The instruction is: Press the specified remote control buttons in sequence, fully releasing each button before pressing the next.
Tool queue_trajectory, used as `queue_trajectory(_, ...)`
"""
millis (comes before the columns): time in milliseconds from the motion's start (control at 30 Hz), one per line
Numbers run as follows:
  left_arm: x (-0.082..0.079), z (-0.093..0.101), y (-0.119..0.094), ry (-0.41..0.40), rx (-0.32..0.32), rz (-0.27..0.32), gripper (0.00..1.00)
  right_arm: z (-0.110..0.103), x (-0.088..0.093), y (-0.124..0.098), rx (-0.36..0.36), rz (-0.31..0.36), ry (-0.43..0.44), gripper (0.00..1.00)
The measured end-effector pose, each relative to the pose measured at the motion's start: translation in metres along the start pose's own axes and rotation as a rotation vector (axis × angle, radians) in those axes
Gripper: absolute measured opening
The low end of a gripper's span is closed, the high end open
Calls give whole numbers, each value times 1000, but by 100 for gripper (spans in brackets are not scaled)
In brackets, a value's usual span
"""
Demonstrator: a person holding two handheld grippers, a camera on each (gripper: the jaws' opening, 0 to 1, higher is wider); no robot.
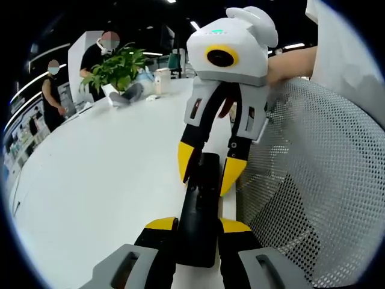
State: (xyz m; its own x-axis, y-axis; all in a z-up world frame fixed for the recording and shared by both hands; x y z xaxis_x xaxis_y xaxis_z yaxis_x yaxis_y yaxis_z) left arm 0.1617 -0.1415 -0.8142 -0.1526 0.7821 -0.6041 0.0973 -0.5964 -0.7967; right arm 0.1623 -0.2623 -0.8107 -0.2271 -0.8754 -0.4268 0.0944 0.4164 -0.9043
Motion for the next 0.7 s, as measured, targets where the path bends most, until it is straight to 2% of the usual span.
queue_trajectory(133,0,0,0,3,3,1,25,1,0,-2,0,-9,-74,25)
queue_trajectory(200,0,0,0,4,3,2,25,2,0,-2,-6,-3,-52,25)
queue_trajectory(367,0,0,0,4,3,2,25,0,-1,-1,4,-2,-73,25)
queue_trajectory(433,-2,1,0,16,-2,-16,25,-1,-2,-1,4,-1,-82,24)
queue_trajectory(533,-2,1,0,13,-5,-25,25,-4,-3,-2,17,-13,-123,23)
queue_trajectory(700,-2,0,0,6,-6,-26,26,-3,-4,-1,16,-10,-110,23)
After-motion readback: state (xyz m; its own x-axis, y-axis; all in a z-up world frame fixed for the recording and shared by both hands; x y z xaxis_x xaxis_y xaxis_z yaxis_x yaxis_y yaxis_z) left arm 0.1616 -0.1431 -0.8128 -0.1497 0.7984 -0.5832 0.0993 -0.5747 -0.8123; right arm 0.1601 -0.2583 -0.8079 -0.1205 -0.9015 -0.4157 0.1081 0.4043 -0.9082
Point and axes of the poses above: the point that each gripper's makers call its tool centre point, and the gripper's own axes: y roughly forward along the fingers, z roughly to its right, x roughly out of its underside, the point moved 7 cm from there along -y, roughly backward along the fingers, and after that the axes turned 12 degrees about -z, right-handed, at the moved point
